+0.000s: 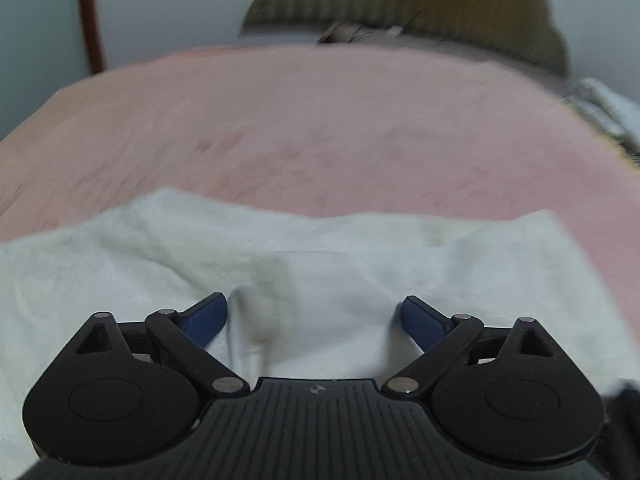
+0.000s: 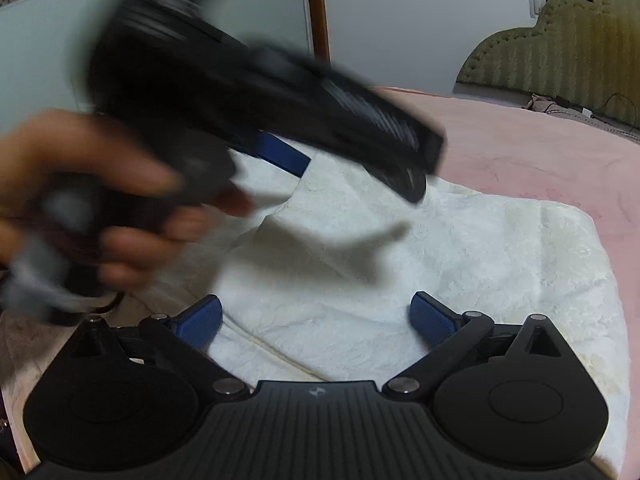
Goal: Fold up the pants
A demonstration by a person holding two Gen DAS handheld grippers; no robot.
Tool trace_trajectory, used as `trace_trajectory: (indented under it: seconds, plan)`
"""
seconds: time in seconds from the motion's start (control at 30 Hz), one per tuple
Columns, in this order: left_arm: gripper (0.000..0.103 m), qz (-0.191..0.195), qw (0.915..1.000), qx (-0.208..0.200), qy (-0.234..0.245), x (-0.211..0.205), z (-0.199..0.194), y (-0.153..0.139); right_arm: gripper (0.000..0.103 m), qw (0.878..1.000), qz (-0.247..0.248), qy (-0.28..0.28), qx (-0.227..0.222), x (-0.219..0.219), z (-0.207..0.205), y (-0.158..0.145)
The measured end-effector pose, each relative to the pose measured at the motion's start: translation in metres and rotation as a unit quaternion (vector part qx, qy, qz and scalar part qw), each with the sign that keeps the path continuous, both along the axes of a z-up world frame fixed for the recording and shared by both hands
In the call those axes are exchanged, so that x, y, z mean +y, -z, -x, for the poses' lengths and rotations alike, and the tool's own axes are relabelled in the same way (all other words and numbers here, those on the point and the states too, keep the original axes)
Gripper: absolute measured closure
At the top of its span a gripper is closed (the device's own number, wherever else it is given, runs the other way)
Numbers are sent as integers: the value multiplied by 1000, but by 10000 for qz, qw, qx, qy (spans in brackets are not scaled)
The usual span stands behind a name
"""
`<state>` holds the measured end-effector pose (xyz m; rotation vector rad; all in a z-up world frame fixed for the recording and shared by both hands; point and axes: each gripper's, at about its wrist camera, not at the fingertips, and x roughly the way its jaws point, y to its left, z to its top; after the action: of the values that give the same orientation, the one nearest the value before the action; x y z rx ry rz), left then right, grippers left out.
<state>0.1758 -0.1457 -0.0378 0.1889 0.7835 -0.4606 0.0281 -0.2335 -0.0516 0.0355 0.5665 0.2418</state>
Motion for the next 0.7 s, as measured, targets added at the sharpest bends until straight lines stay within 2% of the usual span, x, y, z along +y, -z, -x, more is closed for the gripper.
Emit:
trace_trajectory:
  seconds: [0.07,0.1,0.2,0.27,0.33,0.4,0.43,0.5,0.57,0.63,0.7]
  plan:
    - [4,8,9998,-185,-114,10,4,-3,1,9994,304,-157,-79,-4,11,-7]
    - [6,-25,9994,-277,-189,13,9,-6,1,9986,460,-89,-257,-10,19,-12]
    - [5,-145,9967,-742,-280,19,29,-14,1,9920,620,839,-711,-49,23,-32]
    - [3,-289,9963,-784,-199,19,38,-13,1,9839,415,1586,-704,-81,11,-44]
    - [0,-534,9961,-704,-87,13,37,-2,1,9829,366,1732,-503,-103,-14,-46]
    - [1,-418,9962,-754,-154,15,36,4,1,9854,653,1571,-47,-108,-43,-35]
    - [1,-333,9971,-652,-202,18,35,3,1,9819,965,1623,143,-107,-57,-26]
    - [0,-294,9973,-582,-328,26,37,-2,1,9639,1640,2062,392,-110,-71,-7]
    - [2,-299,9959,-701,-480,38,50,-10,0,9567,1519,2470,253,-116,-58,-6]
    - [1,-96,9964,-733,-415,48,66,-15,0,9525,1411,2695,117,-112,-35,-12]
    - [0,50,9973,-704,-193,54,79,-12,0,9673,1148,2263,-61,-99,-6,-16]
